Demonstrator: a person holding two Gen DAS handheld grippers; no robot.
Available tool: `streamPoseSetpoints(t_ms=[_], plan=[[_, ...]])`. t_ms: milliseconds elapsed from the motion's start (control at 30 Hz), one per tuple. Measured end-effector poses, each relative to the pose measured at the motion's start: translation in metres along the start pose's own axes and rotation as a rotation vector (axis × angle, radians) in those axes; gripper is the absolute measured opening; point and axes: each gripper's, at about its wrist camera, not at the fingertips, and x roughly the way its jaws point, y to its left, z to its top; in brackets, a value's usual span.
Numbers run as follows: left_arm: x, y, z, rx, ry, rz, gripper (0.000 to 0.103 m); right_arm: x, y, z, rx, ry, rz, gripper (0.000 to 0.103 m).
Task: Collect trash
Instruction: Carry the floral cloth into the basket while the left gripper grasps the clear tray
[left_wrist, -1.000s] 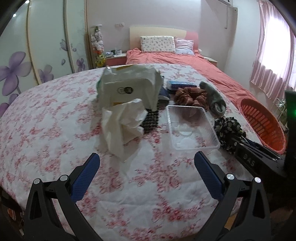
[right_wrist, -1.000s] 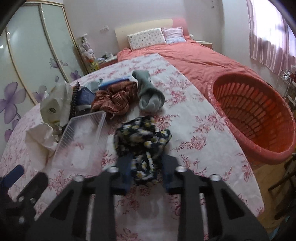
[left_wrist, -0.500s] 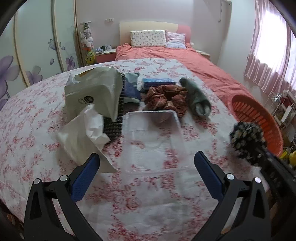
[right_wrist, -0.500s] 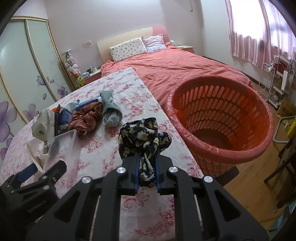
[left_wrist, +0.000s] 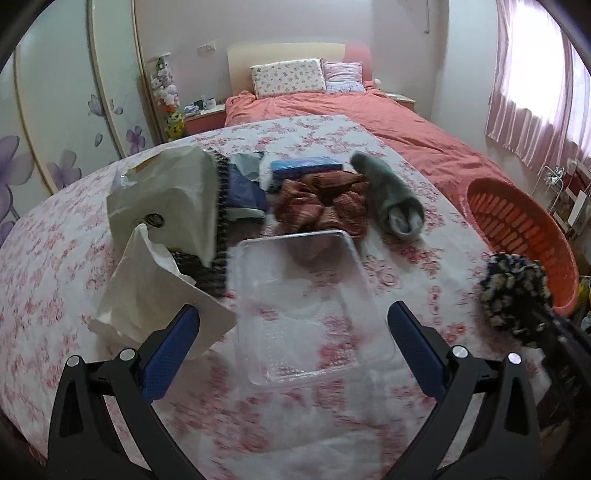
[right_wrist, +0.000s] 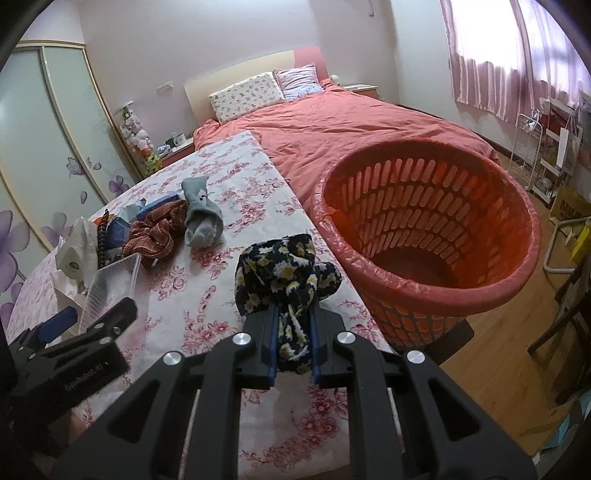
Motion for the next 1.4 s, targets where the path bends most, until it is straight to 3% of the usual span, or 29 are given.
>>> streamPoseSetpoints(t_ms=[133,167,267,467,733,867,900,1400], plan=[[-0.002,0.029,0.0,-0.054,0.004,-0.036,0.101,-0.002,-0.003,-0.001,0.005,-0.011,-0.006,0.014],[-0.004,0.036,-0.001,-0.09,0.019,-0.075,0.101,-0.002,-0.004,-0.001,0.01,-0.011,-0.004,0.014],[-0.009,0.03,0.0,-0.109,0.028,-0.128,0.101,0.0,-0.005,-0.002,0.02,-0.006,-0.002,0.014],[0.0,0.005,0.005,-0.023,0.026,-0.048,0.101,-0.002,-0.005,-0.002,0.016,-0.01,0.0,0.014],[0.02,0.0,0.008,0.05,0.068,-0.045,0.1,-0.004,-0.007,-0.003,0.019,-0.002,0.003,0.014],[0.023,-0.002,0.003,0.041,0.092,-0.101,0.077,-0.005,-0.009,-0.002,0.02,-0.005,0.0,0.014],[0.023,-0.003,0.003,0.039,0.092,-0.108,0.076,-0.006,-0.009,-0.002,0.021,-0.006,0.0,0.014],[-0.012,-0.02,0.018,0.055,-0.014,-0.171,0.075,-0.034,-0.021,0.018,0.04,-0.089,-0.003,0.014]])
